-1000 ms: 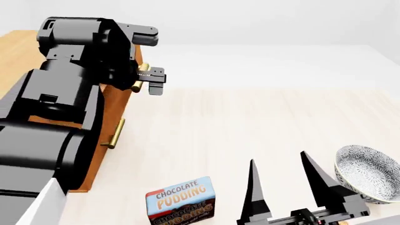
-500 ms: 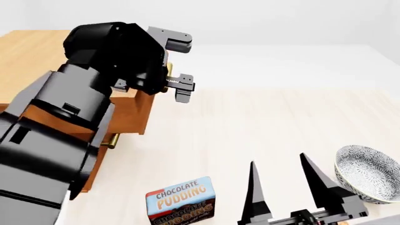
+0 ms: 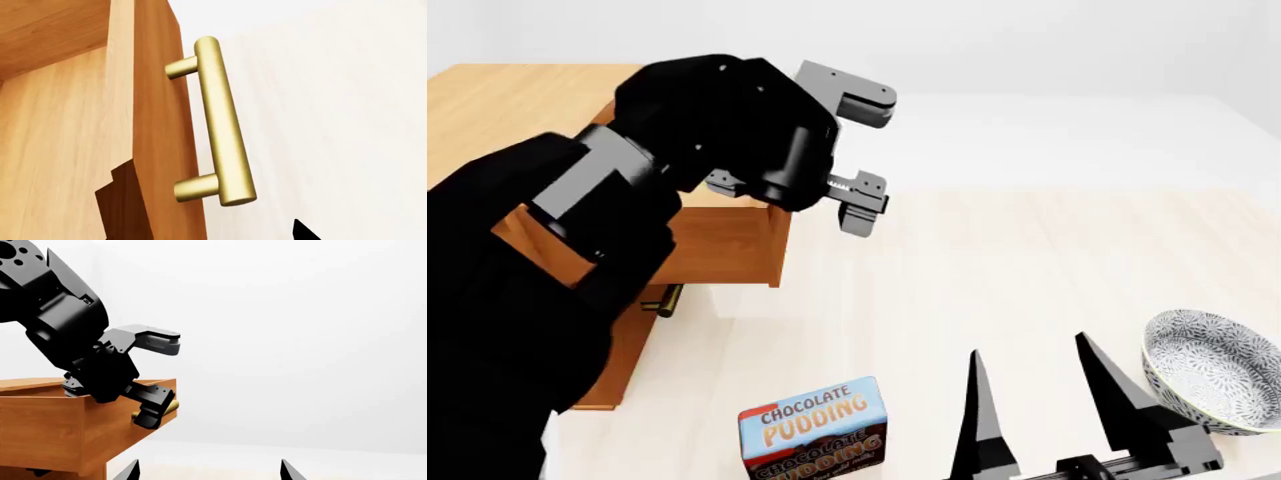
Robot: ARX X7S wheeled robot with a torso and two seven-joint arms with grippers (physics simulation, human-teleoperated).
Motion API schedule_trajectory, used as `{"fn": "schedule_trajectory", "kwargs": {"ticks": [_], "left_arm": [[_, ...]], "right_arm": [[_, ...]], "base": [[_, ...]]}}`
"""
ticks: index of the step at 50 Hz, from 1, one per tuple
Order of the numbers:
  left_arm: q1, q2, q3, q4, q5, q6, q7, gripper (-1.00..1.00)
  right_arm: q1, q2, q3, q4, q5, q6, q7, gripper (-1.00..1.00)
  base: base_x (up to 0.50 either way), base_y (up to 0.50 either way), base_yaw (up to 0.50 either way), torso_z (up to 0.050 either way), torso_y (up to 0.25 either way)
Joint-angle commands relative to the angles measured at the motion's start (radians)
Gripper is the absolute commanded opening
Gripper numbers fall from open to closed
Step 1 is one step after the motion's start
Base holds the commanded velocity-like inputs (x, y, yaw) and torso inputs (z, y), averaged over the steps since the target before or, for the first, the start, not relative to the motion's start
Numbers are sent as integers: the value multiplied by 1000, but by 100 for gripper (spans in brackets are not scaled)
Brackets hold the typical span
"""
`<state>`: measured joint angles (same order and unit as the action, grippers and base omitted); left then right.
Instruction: Put the butter at the back in the top drawer of the cabinet and close it.
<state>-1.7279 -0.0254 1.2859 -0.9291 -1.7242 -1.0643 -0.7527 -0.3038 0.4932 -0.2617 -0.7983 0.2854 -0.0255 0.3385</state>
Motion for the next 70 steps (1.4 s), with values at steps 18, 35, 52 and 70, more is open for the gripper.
{"fn": "schedule_trajectory", "kwargs": {"ticks": [18, 35, 52, 70], "left_arm": [[-25, -122, -7, 353, -176, 282, -120, 100], [-3, -415, -32, 964, 164, 518, -331, 100], [27, -725, -36, 1560, 276, 519, -575, 100], [220, -1092, -19, 1924, 463, 621, -589, 100]], "right_arm": [[7, -1, -21, 16, -6, -10, -2, 100], [39, -12, -42, 15, -6, 26, 7, 100], [85, -47, -15, -69, 67, 199, 120, 100], [242, -282, 120, -137, 103, 684, 597, 100]], "base": [[0, 0, -1, 0, 2], [0, -1, -2, 0, 2], [0, 0, 0, 0, 0], [0, 0, 0, 0, 0]]}}
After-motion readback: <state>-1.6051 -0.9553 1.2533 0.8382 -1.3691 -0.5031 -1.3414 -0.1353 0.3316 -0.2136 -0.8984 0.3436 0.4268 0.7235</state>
